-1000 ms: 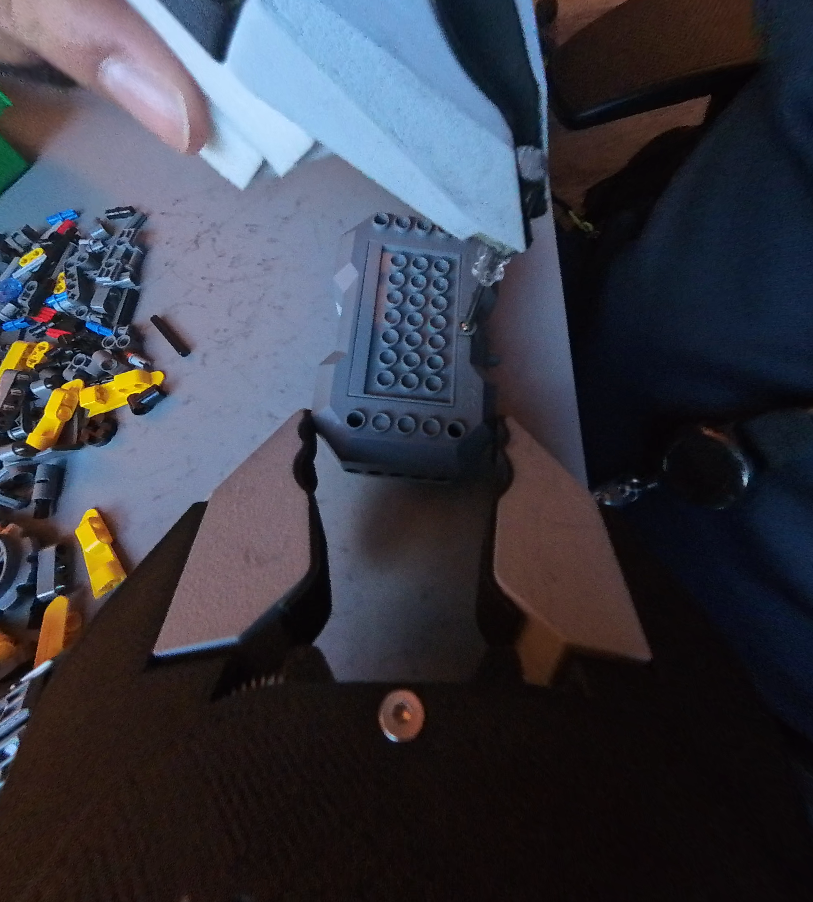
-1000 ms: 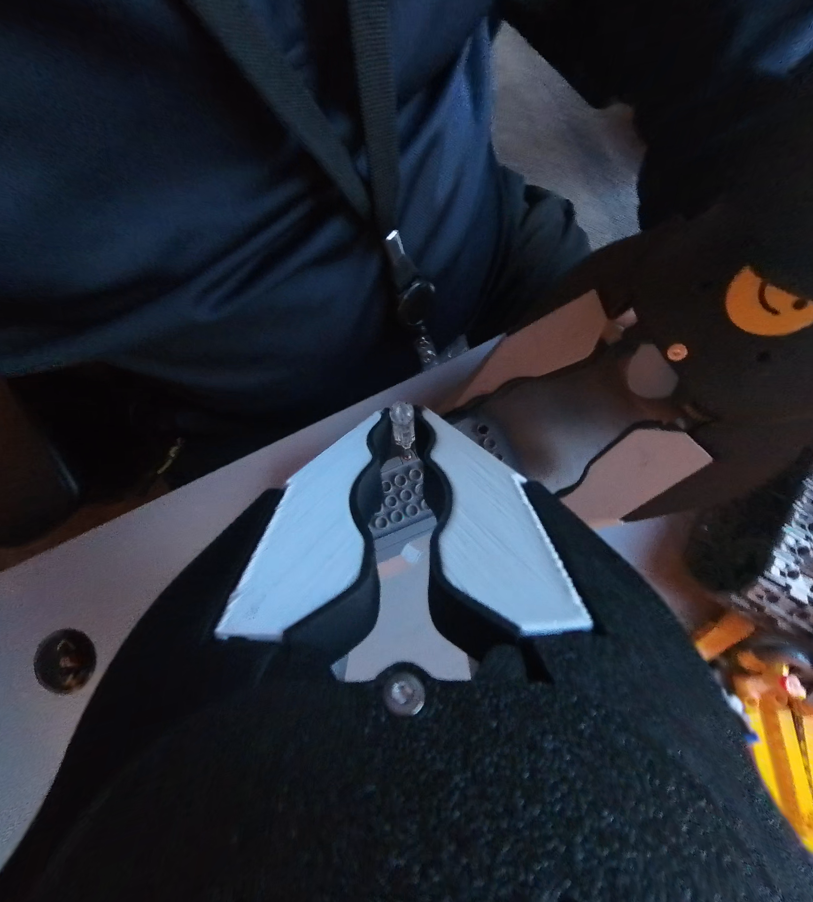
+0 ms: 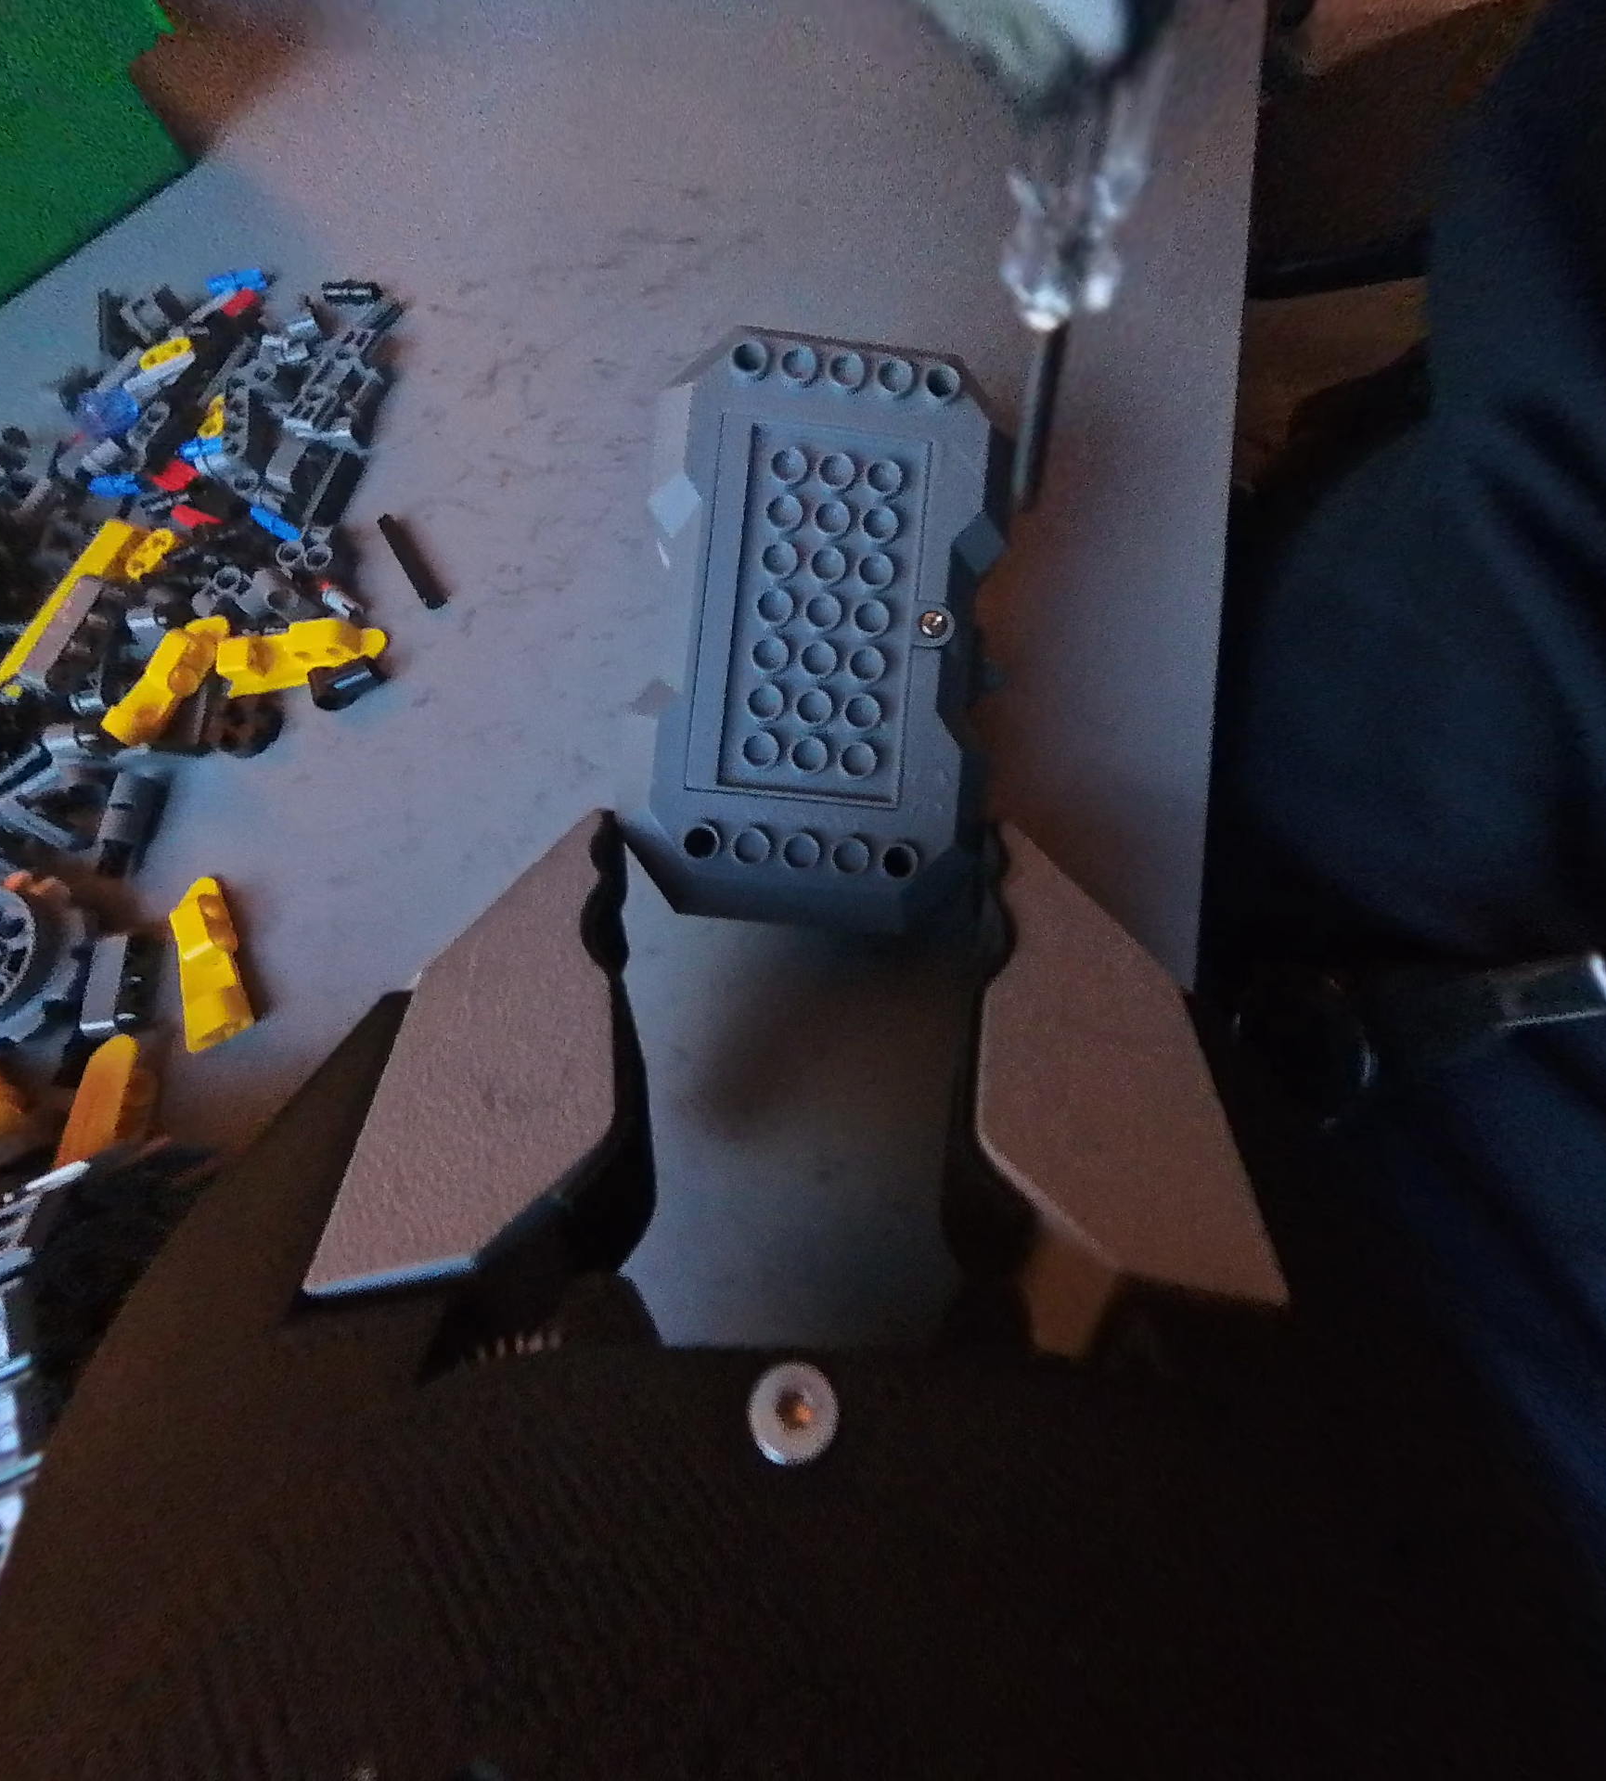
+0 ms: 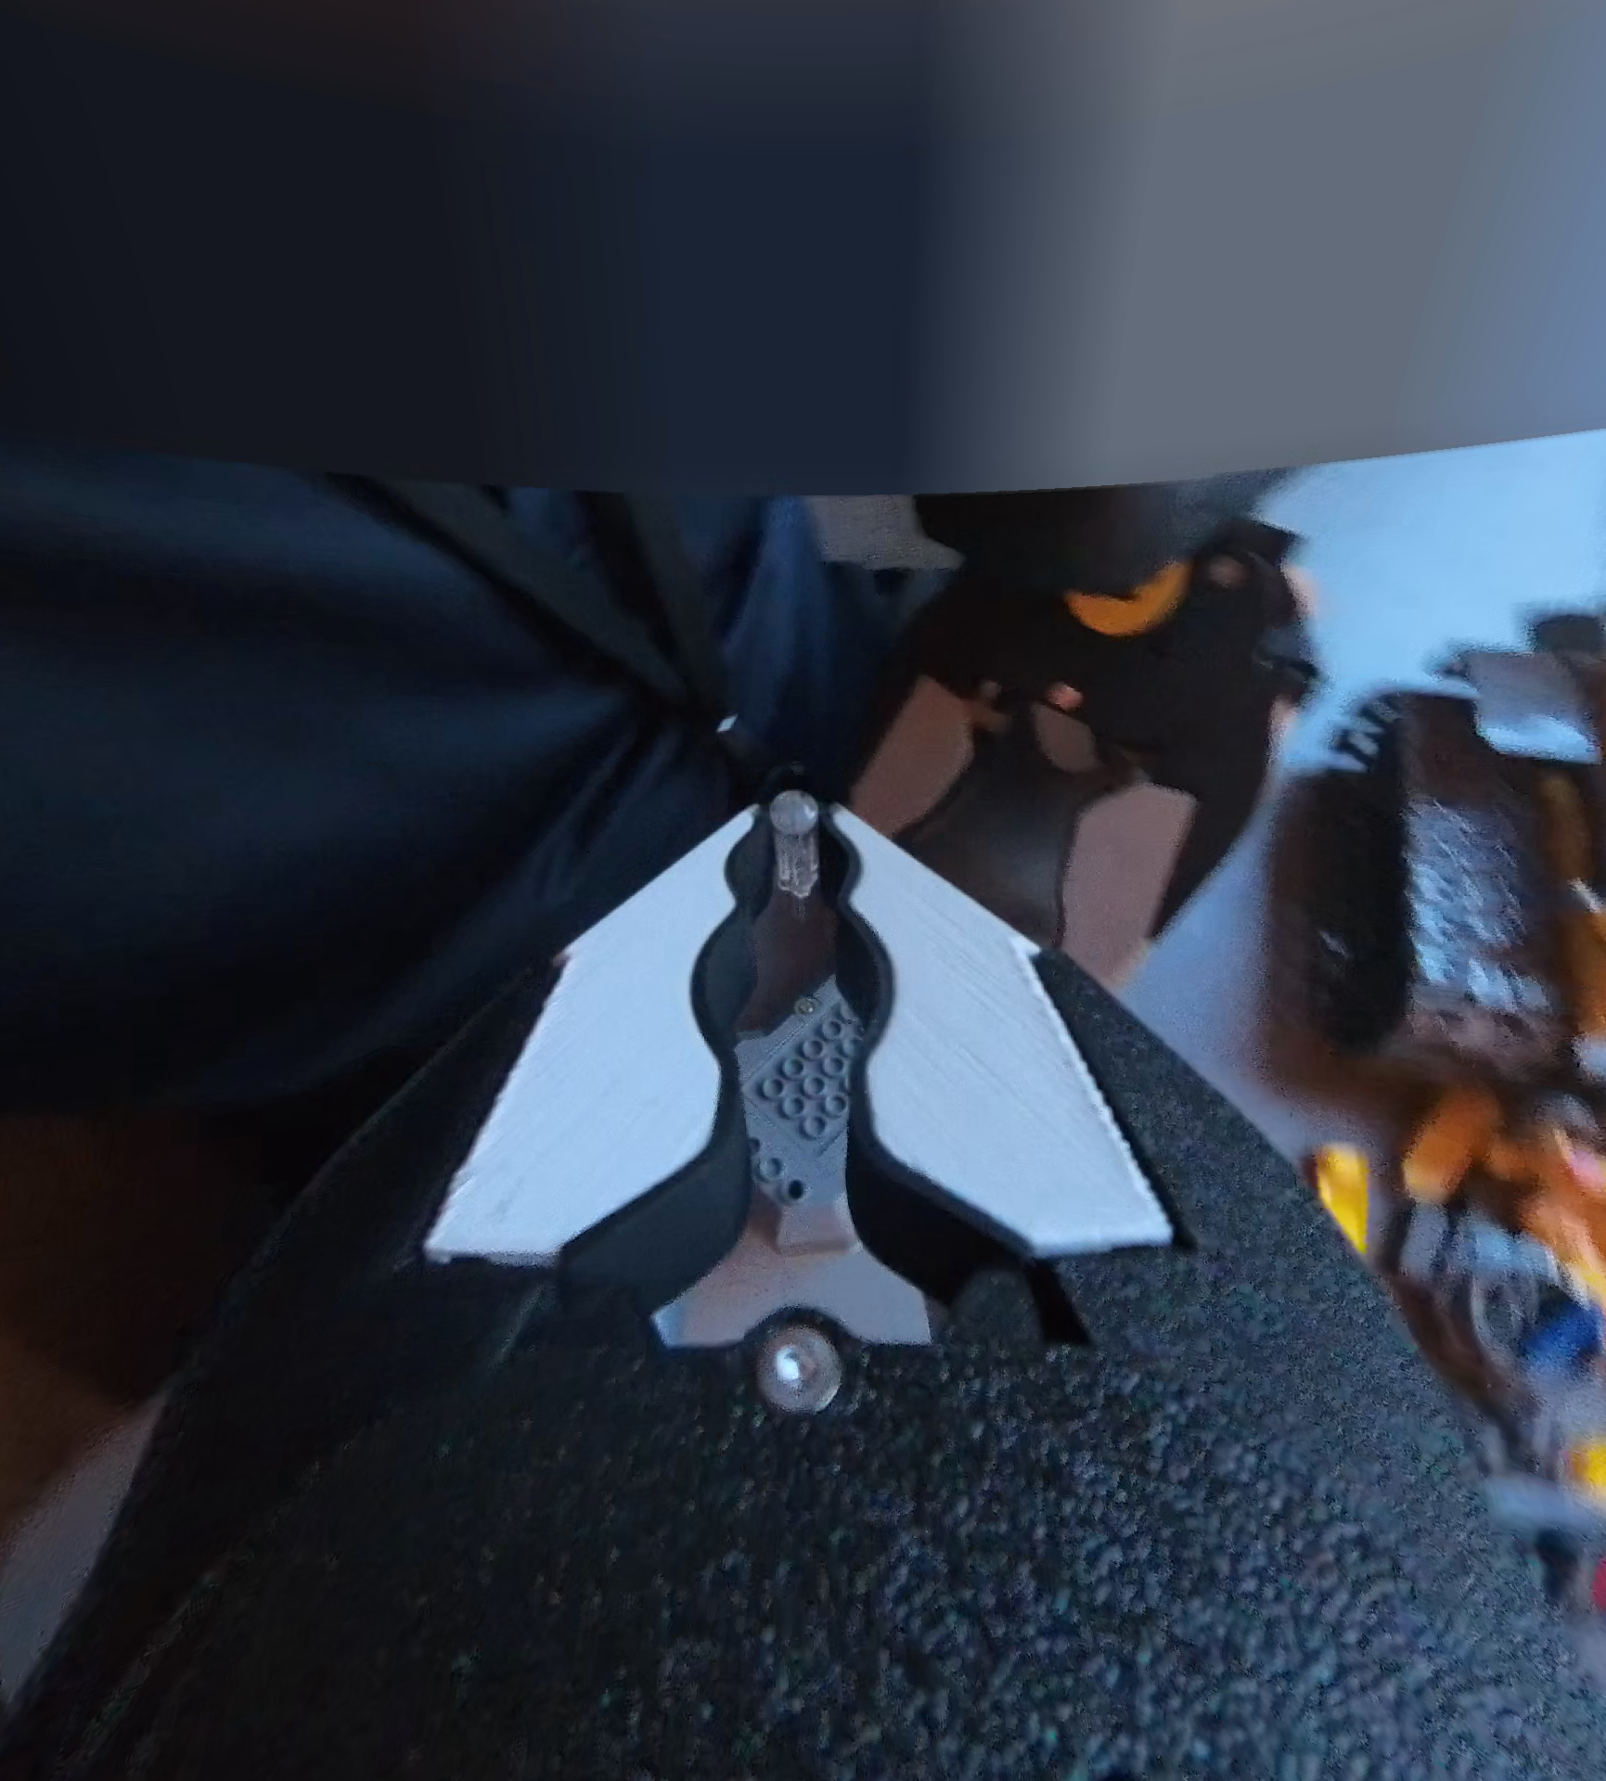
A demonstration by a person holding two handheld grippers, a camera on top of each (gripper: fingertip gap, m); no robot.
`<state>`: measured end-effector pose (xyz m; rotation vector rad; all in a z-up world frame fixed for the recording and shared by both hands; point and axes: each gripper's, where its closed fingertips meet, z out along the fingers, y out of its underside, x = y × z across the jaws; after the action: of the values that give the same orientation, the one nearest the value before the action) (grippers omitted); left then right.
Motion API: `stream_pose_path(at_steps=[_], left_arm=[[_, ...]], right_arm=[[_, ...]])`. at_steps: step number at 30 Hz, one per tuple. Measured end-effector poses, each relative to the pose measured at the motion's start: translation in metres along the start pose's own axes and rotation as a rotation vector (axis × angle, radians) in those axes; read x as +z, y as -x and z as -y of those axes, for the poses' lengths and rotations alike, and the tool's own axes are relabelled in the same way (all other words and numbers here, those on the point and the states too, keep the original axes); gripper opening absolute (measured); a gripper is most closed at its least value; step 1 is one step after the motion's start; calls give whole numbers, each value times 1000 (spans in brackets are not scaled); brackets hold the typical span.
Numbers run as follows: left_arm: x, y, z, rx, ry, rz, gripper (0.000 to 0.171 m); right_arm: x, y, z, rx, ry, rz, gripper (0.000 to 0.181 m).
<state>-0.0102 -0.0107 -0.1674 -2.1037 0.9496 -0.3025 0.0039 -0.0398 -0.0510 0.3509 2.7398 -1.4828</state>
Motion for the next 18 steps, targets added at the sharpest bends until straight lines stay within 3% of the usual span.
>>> stream_pose_path(at_steps=[1, 5, 8, 13, 18], left_arm=[[0, 0, 0, -19, 1, -2, 70], [0, 0, -1, -61, 2, -25, 70], [0, 0, -1, -95, 2, -58, 70], [0, -1, -1, -99, 2, -61, 70], [1, -6, 2, -79, -1, -37, 70]], right_arm=[[-6, -7, 1, 76, -35, -126, 8], [-27, -17, -17, 322, -199, -629, 8], [-23, -6, -33, 473, -341, -841, 8], [-19, 2, -49, 627, -497, -994, 8], [-21, 2, -43, 589, -433, -1041, 8]])
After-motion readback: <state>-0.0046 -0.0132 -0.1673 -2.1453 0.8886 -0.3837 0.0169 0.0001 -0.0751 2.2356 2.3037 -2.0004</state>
